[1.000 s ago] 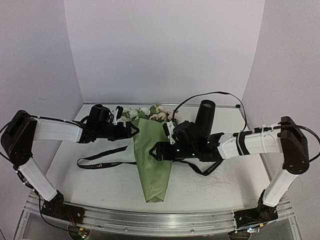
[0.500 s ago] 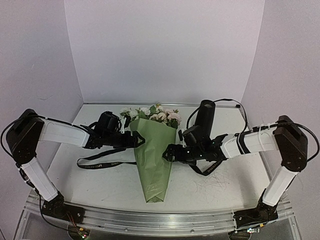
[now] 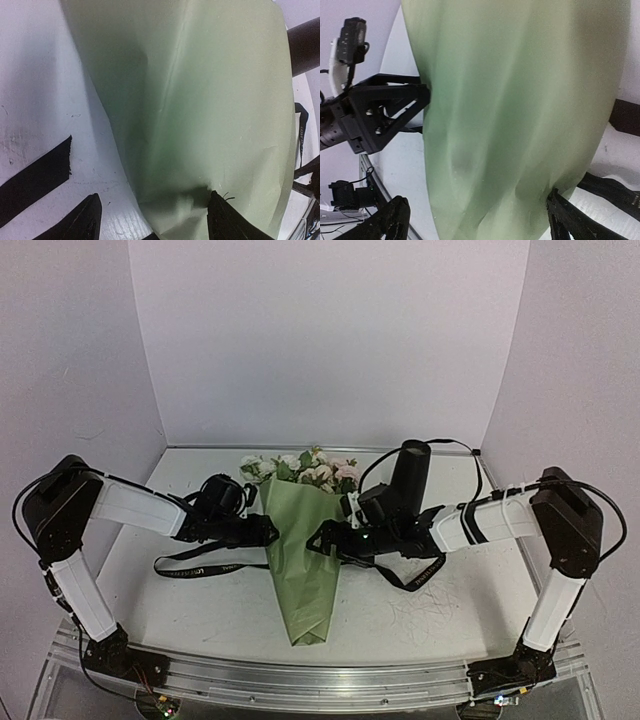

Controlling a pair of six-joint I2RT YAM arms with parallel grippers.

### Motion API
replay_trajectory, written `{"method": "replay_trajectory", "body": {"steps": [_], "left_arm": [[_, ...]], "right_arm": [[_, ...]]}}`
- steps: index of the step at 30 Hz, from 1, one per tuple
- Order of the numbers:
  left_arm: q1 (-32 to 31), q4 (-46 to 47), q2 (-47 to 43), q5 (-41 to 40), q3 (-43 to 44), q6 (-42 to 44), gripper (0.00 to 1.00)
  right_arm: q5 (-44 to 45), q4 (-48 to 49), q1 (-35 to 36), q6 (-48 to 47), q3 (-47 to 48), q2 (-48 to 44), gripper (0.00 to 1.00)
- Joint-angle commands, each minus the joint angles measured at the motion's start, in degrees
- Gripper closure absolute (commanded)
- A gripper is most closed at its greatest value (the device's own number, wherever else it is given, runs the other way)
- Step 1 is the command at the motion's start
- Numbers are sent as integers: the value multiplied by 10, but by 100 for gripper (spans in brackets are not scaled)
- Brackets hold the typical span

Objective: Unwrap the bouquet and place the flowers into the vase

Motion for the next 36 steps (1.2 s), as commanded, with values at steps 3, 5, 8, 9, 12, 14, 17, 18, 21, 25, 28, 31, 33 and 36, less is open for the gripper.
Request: {"method": "replay_trajectory", "body": {"steps": [3,5,8,9,12,14,17,18,21,25,28,31,33,36], "left_arm": [[1,-8,25,-14,8,7,29],[1,-7,29,-13,7,7,30],[1,-7,27,-16,6,8,30],[1,-8,24,-20,4,9,31],[1,-15,15,-43,-2,10,40],[1,-28,9,-62,-5,10,48],[1,-36,-6,-86,-15,6,52],[1,-36,-10,-87,-18,5,52],[1,-36,-20,-86,-24,5,54],[1,-35,-18,-78,-25,7,54],[1,-35,-10,-73,-22,8,54],[1,-34,-4,-70,-19,9,54],[1,-32,-3,-70,-17,9,54],[1,-31,-4,-70,-16,10,54]], "right_arm": [[-70,47,0,13,15,-48,5],[-92,55,-1,10,15,-54,5],[-101,57,-4,5,11,-68,6],[-94,56,-7,5,4,-76,6],[-64,53,-24,6,-28,-101,6],[-47,39,-38,6,-46,-106,6],[-16,3,-46,-7,-49,-88,6],[-12,-2,-46,-10,-46,-76,6],[-14,-4,-47,-11,-35,-39,6],[-25,13,-47,-7,-17,8,7],[-56,48,-46,9,-6,29,7],[-86,80,-46,22,-6,29,9],[-95,93,-46,27,-11,16,9],[-113,108,-46,33,-19,-9,10]]}}
